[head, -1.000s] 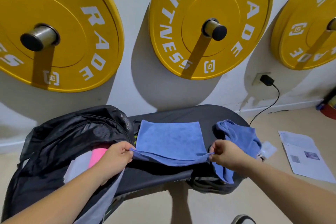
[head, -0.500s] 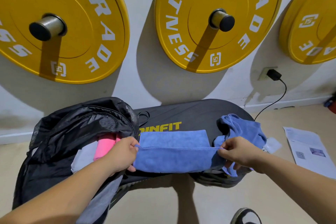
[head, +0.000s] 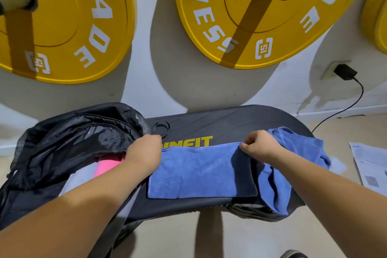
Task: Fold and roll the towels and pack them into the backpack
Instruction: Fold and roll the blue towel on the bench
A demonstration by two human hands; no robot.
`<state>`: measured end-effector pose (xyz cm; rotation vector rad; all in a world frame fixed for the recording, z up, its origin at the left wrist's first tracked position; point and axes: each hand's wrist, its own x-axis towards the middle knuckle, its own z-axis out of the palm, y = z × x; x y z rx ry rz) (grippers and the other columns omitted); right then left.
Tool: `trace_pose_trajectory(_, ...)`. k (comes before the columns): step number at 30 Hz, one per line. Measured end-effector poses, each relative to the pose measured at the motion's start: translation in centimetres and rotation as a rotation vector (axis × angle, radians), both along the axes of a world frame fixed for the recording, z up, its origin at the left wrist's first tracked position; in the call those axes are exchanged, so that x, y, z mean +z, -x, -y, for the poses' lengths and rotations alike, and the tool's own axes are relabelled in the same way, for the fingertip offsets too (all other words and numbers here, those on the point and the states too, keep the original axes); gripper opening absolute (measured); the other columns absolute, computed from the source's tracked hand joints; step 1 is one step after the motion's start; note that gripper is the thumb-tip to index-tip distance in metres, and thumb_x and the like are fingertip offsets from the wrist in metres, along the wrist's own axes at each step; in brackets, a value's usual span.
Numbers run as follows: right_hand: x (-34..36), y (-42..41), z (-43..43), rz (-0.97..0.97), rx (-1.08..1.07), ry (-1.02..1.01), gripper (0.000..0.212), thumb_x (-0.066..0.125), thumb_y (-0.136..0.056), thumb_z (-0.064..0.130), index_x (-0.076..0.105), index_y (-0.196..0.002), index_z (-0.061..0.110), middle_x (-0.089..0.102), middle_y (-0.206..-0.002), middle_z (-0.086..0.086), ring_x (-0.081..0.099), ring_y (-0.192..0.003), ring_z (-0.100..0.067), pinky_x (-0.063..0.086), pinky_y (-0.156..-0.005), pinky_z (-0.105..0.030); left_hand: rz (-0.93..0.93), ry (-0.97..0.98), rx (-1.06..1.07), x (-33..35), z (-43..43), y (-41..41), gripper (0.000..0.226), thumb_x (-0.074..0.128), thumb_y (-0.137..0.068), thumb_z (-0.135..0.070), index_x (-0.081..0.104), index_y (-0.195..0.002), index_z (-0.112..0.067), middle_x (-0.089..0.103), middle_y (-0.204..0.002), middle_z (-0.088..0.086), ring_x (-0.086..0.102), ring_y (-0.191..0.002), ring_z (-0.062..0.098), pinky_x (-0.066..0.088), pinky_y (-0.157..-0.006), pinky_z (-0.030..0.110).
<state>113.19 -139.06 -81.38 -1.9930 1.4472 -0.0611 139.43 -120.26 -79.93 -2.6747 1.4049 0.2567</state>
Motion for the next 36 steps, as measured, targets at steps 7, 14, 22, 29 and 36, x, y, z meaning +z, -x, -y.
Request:
trace_pose_trajectory(7,-4.4,0.1,1.0,-0.028,0.068,0.089,0.02,0.066,-0.088,0.029,0.068,-0.104,0.017,0.066,-0.098,-0.001,0.065,-0.087,-0.022,0.057,-0.079,-0.038,0.135,-0.213,-0.213,-1.3,3.6,1.2,0.023,0.053,-0.088,-0.001,0.058,-0.107,-0.014,0.057,-0.113,0.006,0.063,-0.107,0.032,0.046,-0.074,0.039)
trace_pose_trajectory(14,-4.6,-1.6,0.6,-0.144,0.346,0.152,0.035,0.059,-0.093,0.051,0.062,-0.121,0.03,0.051,-0.114,0.002,0.051,-0.118,-0.023,0.052,-0.091,-0.043,-0.093,-0.269,-0.274,-4.4,3.9,-1.2,0.057,0.073,-0.088,-0.026,0.048,-0.139,-0.02,0.053,-0.131,0.006,0.054,-0.123,0.029,0.046,-0.101,0.039)
trace_pose_trajectory(22,-5.0,-1.9,1.2,-0.16,0.281,0.102,0.019,0.073,-0.086,0.041,0.066,-0.097,0.027,0.045,-0.105,0.001,0.057,-0.101,-0.025,0.054,-0.084,-0.039,-0.08,-0.294,-0.33,-4.4,4.1,-0.9,0.011,0.06,-0.084,-0.023,0.05,-0.087,-0.023,0.056,-0.104,0.001,0.055,-0.104,0.027,0.047,-0.082,0.033)
trace_pose_trajectory(29,-4.9,-0.8,2.2,0.001,0.15,-0.127,0.028,0.078,-0.071,0.016,0.062,-0.094,0.022,0.067,-0.093,0.001,0.063,-0.082,-0.019,0.05,-0.068,-0.026,-0.252,-0.106,-0.202,-0.6,8.0,-2.3,0.015,0.06,-0.075,-0.012,0.052,-0.081,-0.022,0.063,-0.084,-0.002,0.058,-0.079,0.023,0.049,-0.068,0.032)
trace_pose_trajectory(36,-4.4,0.1,2.6,-0.013,0.176,-0.394,0.028,0.08,-0.057,0.025,0.071,-0.077,0.007,0.057,-0.055,0.0,0.049,-0.05,-0.02,0.04,-0.044,-0.024,-0.226,0.286,-0.12,0.7,16.4,-2.0,0.052,0.057,-0.079,0.001,0.059,-0.128,-0.018,0.061,-0.119,0.009,0.06,-0.104,0.027,0.05,-0.092,0.032)
